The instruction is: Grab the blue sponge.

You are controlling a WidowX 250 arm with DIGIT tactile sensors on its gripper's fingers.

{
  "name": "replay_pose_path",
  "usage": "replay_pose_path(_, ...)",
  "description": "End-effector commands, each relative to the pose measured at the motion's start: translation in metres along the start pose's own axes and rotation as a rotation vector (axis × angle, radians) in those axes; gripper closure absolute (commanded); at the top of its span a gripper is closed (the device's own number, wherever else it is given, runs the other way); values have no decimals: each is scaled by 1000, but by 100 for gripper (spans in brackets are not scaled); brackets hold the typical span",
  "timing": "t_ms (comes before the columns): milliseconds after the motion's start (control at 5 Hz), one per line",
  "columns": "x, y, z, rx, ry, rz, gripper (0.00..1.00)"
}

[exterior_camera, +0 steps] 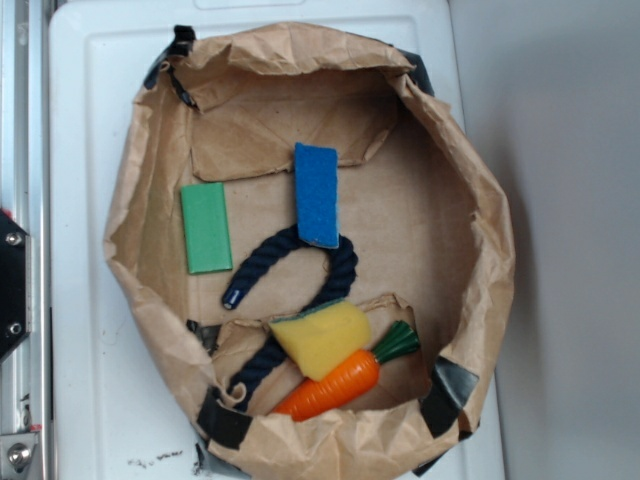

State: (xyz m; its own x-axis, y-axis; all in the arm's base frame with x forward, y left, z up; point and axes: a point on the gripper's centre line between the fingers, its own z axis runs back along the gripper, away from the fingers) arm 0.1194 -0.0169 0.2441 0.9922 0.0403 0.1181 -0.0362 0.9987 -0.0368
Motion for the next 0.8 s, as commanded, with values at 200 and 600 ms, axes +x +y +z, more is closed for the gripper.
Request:
replay_pose_path(200,-4,-13,-7,1,-6,85,0)
replay_pose_path(600,6,-15,-29,8,27,358,0)
